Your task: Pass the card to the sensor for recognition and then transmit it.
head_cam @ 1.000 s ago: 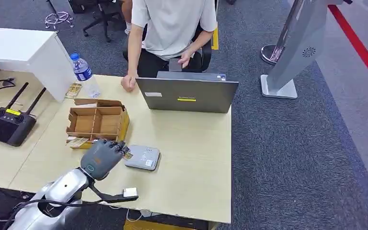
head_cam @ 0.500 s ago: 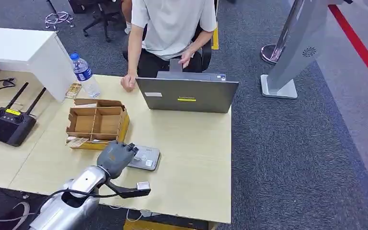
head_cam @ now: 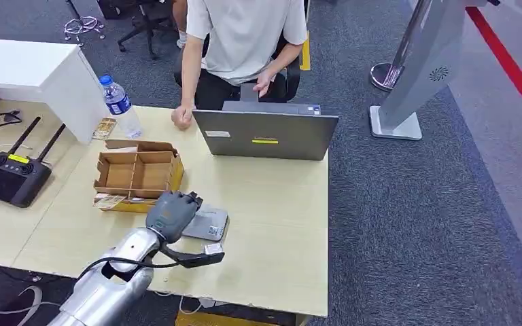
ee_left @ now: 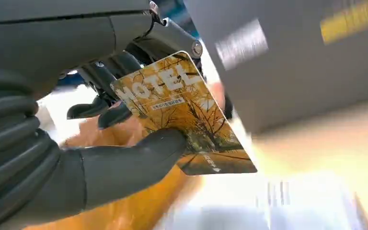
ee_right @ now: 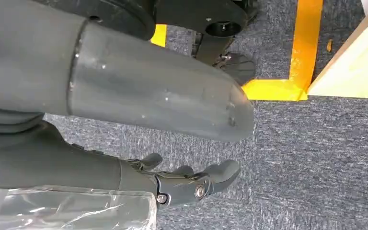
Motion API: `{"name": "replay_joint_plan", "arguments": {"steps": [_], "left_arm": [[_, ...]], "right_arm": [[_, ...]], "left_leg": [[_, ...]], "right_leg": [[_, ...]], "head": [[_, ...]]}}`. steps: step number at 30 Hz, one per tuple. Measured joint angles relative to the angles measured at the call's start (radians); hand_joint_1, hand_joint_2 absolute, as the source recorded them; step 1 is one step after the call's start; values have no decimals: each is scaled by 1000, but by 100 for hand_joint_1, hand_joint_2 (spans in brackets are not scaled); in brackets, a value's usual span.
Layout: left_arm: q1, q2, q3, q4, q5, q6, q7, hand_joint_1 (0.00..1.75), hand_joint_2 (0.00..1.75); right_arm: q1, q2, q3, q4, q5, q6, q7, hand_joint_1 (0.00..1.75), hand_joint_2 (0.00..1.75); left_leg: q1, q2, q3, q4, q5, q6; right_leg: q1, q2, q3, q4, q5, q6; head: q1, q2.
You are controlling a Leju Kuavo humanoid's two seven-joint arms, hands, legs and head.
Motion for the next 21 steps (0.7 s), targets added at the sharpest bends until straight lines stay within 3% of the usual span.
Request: {"name": "replay_joint_plan", "arguments": {"steps": [3,5,9,13,17,21], "left_arm": [[-4,-11,28,-95,2,122,13,175,175],[-22,-13,63,-186,28,149,29,175,175],[-124,2,170,-266,61,82,69,175,175],[-275,24,243,-241,79,-21,92,175,175],[-400,46,276,-177,95,-50,91,175,175],[-464,66,298,-144,121,-62,82,175,175]], "right_arm": [[0,0,0,0,3,-1,0,0,0],[0,0,0,0,18,-2,6,0,0],[-1,0,0,0,32,0,18,0,0],[-4,0,0,0,39,16,21,0,0],[-10,0,0,0,53,14,19,0,0],[-12,0,0,0,52,10,15,0,0]], "left_leg": [[0,-1,0,0,0,0],[0,0,-1,0,0,0],[0,-1,0,0,1,-1],[1,-3,-2,0,5,-1],[1,-2,-2,0,6,-2],[1,-3,-2,0,6,-2]], "right_leg": [[0,-1,0,0,0,0],[0,0,0,0,0,0],[0,-1,0,1,0,0],[1,-2,-2,2,2,-3],[1,-2,-2,2,3,-3],[1,-2,-2,2,3,-3]], "head": [[0,0],[0,0],[0,0],[0,0],[0,0],[0,0]]}}
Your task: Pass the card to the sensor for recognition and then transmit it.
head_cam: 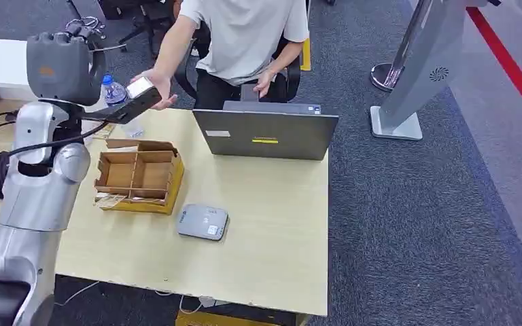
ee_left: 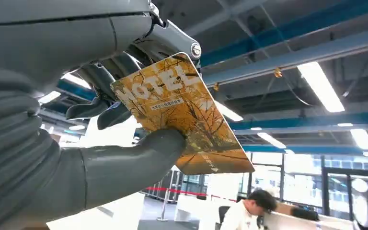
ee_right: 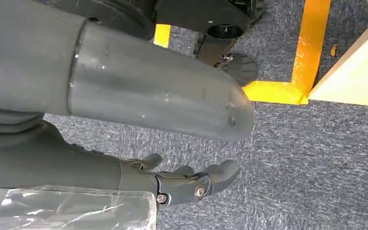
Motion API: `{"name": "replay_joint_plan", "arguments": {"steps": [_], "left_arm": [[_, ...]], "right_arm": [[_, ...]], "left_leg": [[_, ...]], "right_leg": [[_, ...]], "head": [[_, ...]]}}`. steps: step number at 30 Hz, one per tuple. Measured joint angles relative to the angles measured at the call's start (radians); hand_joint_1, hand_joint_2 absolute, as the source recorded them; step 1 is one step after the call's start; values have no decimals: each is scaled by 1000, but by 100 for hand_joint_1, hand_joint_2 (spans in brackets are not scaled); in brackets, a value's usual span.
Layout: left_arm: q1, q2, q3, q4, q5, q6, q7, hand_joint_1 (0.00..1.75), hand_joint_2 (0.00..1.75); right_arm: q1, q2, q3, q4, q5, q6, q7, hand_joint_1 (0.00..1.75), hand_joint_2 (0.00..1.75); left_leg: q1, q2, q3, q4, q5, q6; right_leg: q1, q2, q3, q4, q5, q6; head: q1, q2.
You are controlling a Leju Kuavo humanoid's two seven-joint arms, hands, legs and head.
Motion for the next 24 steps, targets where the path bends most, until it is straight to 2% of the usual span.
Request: {"name": "replay_joint_plan", "arguments": {"steps": [5,6,14,24], "left_arm": [[-33,9,8,15,10,-16,-1,175,175],[-37,10,8,16,10,-17,-2,0,175],[-24,10,8,-10,22,-16,-2,0,175],[52,10,8,-92,52,-16,-20,0,175]], "right_arm": [[-1,0,0,0,0,1,-2,0,0],[-1,0,0,0,0,1,-3,0,0],[1,0,-6,0,-3,0,-6,0,0],[8,0,-23,1,-18,-1,-18,0,0]], "left_leg": [[0,0,0,0,0,0],[0,0,0,0,0,0],[0,0,0,0,0,0],[0,0,0,0,0,0]], "right_leg": [[0,0,0,0,0,0],[0,0,0,0,0,0],[0,0,0,0,0,0],[0,0,-1,0,0,0]], "head": [[0,0],[0,0],[0,0],[0,0]]}}
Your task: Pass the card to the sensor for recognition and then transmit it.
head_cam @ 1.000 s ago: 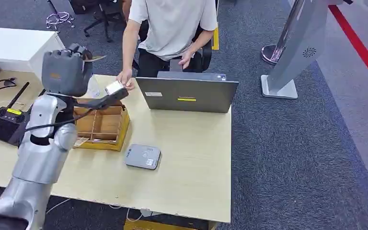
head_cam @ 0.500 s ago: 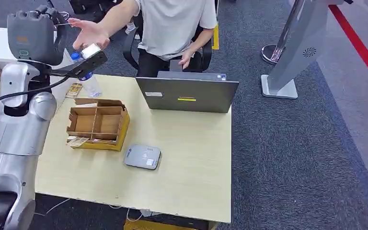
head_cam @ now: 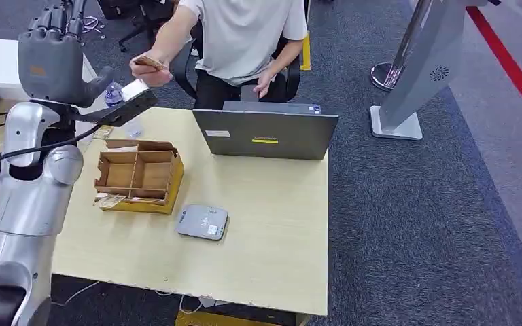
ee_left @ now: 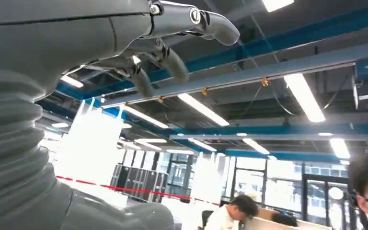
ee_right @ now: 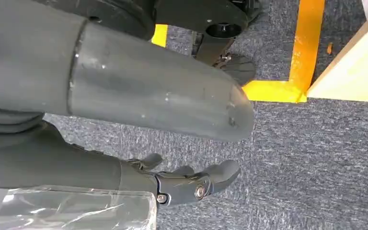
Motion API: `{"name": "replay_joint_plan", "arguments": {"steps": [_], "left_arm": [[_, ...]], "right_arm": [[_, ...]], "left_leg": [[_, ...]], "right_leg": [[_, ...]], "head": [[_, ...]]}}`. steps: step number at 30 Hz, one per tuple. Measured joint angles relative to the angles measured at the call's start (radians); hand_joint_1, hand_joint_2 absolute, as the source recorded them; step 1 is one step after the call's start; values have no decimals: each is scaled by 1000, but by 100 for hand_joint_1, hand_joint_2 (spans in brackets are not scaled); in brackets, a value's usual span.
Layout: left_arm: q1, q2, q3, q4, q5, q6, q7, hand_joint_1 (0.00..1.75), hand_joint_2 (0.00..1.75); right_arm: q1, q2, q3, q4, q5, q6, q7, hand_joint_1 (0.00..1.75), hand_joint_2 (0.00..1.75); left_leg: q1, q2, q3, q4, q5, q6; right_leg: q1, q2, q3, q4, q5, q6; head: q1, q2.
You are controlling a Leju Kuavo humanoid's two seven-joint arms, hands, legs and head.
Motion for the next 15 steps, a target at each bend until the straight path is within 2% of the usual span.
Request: {"name": "replay_joint_plan", "arguments": {"steps": [2,6,8,11,13,15], "left_arm": [[22,1,0,-22,10,2,-7,0,175],[161,28,0,-139,33,36,-53,0,175],[302,58,0,-235,26,82,-95,0,175],[520,80,6,-344,-24,160,-149,0,175],[668,91,11,-403,-77,186,-152,0,175],[787,93,21,-436,-131,192,-115,0,175]], "right_arm": [[1,0,-3,0,0,0,-2,0,0],[11,2,-19,2,-19,-3,-22,0,0],[19,3,-34,2,-32,-5,-34,0,0],[30,3,-56,3,-39,-8,-42,0,0],[33,3,-71,3,-40,-10,-42,0,0],[35,3,-85,3,-39,-11,-40,0,0]], "left_leg": [[0,0,0,0,0,0],[0,2,0,-1,-2,0],[0,4,2,-1,-4,-1],[0,5,2,-1,-7,-1],[0,5,3,-1,-9,-1],[0,5,3,-1,-10,0]], "right_leg": [[0,0,0,0,0,0],[0,2,0,0,0,0],[-1,5,1,0,-2,0],[-1,6,1,0,-5,0],[-1,6,1,0,-7,0],[-1,6,1,-1,-9,2]], "head": [[0,0],[0,0],[0,0],[-1,0],[0,0],[-1,0]]}}
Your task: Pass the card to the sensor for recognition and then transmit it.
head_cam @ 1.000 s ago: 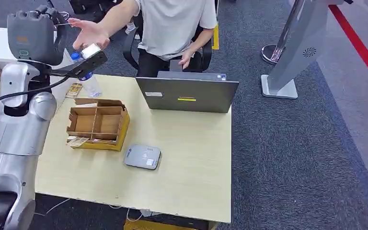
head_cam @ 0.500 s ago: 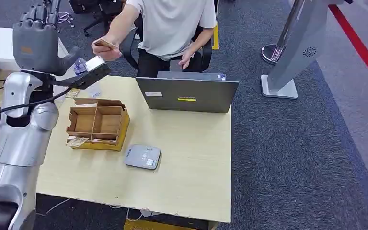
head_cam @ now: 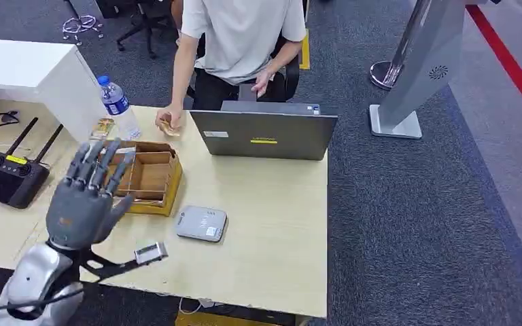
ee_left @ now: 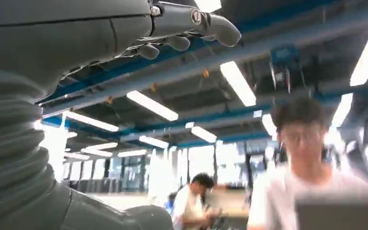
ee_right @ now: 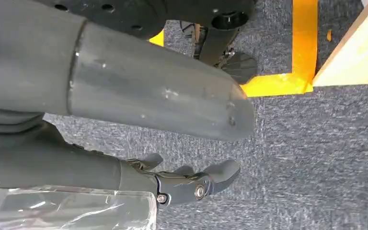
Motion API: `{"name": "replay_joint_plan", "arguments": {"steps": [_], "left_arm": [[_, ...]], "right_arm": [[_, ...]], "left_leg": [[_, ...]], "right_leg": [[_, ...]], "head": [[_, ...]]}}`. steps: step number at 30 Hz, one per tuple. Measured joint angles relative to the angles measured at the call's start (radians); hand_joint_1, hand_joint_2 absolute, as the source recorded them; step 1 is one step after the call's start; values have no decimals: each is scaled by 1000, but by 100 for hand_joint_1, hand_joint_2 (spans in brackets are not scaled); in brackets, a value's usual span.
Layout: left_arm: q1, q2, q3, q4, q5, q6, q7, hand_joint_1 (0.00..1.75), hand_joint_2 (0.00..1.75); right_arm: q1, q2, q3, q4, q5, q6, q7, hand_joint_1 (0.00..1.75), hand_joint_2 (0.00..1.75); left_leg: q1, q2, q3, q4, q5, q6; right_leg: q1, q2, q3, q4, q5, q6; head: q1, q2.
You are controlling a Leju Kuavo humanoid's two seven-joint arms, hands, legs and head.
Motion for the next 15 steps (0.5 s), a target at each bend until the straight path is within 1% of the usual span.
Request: {"name": "replay_joint_plan", "arguments": {"steps": [1,3,5,9,12,13,15], "left_arm": [[48,0,5,-4,-27,-2,30,0,175],[116,0,20,-3,-53,-24,99,0,175],[142,-2,37,8,-56,-53,134,0,175],[152,-11,77,66,-37,-111,147,0,175],[146,-21,105,112,-23,-137,148,0,175],[134,-27,119,142,-17,-152,147,0,175],[99,-36,140,196,-19,-160,147,0,175]], "right_arm": [[1,0,-5,0,0,0,2,0,0],[2,0,-18,0,5,0,8,0,0],[2,0,-23,0,10,0,10,0,0],[1,0,-26,0,29,2,14,0,0],[1,0,-32,0,45,5,17,0,0],[1,0,-34,0,49,8,19,0,0],[0,0,-36,0,60,12,20,0,0]], "left_leg": [[0,-1,0,0,-1,1],[0,-2,0,0,0,1],[0,-4,0,0,0,1],[0,-4,1,0,1,0],[0,-4,1,0,1,0],[0,-4,1,0,1,0],[0,-5,1,0,2,1]], "right_leg": [[0,-1,0,0,-1,-1],[0,-4,1,0,-2,-1],[0,-5,1,0,-2,-1],[0,-5,2,0,-1,-2],[0,-5,2,0,0,-2],[0,-6,2,0,0,-2],[0,-6,3,0,0,-2]], "head": [[0,0],[0,0],[0,0],[0,0],[0,0],[0,0],[0,0]]}}
